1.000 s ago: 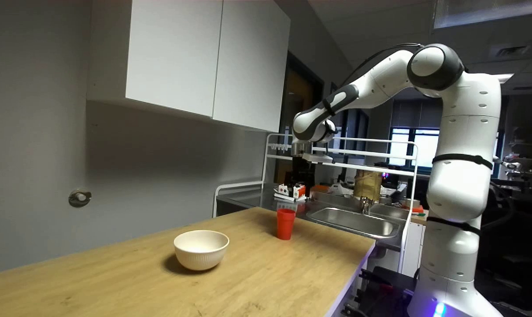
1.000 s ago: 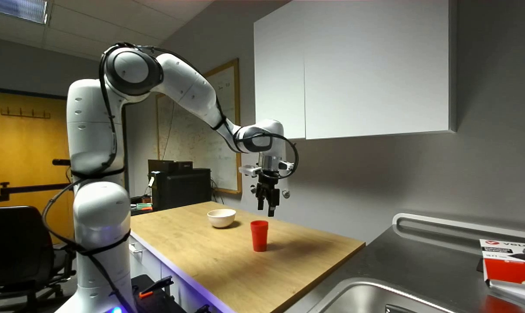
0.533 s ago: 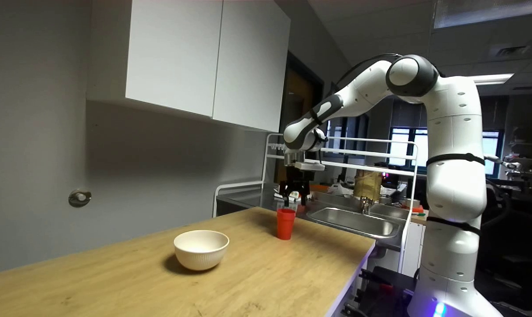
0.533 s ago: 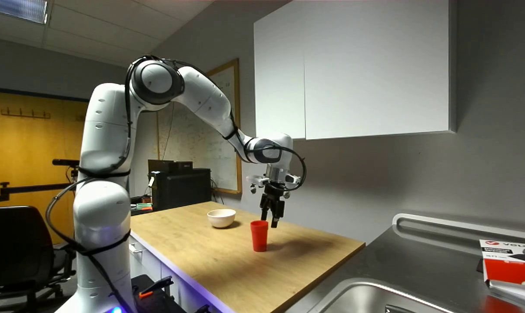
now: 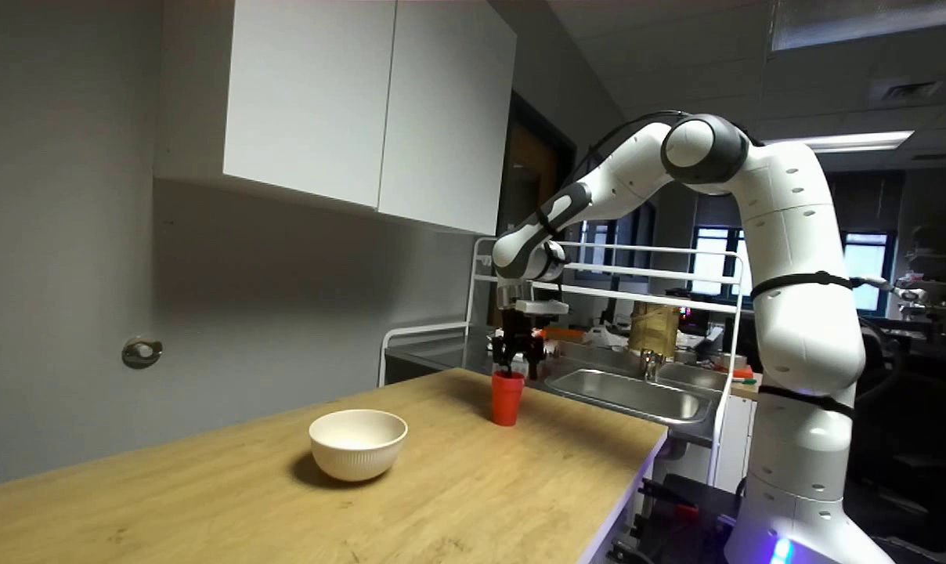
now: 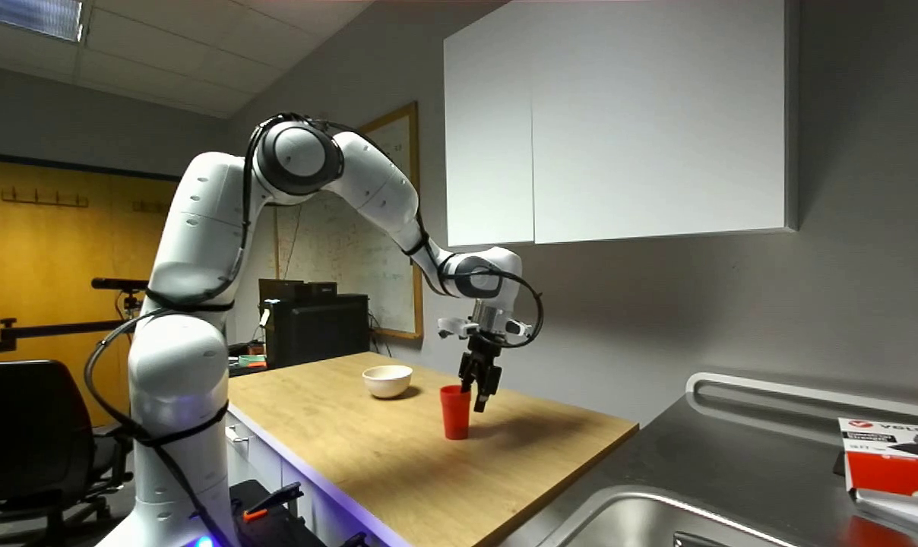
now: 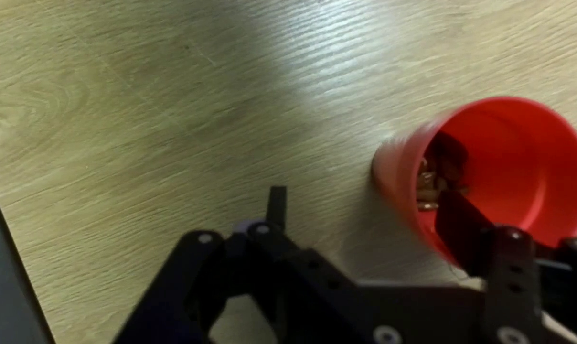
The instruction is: Pour the contents in the orange cup into the white bowl
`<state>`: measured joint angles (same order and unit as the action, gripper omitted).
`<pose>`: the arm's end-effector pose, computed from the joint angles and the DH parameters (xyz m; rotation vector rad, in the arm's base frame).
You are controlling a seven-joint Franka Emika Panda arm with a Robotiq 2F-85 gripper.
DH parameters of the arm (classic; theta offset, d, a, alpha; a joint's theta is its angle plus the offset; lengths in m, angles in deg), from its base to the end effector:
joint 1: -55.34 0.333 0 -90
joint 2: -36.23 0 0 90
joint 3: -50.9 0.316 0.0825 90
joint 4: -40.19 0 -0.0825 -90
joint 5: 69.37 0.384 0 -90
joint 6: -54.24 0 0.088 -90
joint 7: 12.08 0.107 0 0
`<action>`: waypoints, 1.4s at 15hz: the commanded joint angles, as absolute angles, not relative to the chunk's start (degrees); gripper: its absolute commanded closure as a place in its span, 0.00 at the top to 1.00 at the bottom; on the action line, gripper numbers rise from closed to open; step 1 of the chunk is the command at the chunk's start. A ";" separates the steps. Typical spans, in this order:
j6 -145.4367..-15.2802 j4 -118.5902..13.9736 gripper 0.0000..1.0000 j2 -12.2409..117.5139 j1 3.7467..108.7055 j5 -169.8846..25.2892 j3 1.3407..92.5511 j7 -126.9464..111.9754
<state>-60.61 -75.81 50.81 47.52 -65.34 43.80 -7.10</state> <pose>0.5431 -0.1389 0.3051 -3.0057 0.5873 0.4137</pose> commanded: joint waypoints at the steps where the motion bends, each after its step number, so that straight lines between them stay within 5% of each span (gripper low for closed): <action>1: -57.98 -72.66 0.52 52.37 47.37 -64.38 43.87 -7.18; 7: -56.82 -70.66 0.06 52.59 47.04 -62.11 44.09 -7.47; 10: -56.16 -69.61 0.00 52.44 46.84 -60.01 44.16 -7.67; 21: -56.29 -70.65 0.03 45.06 53.02 -65.80 45.79 0.02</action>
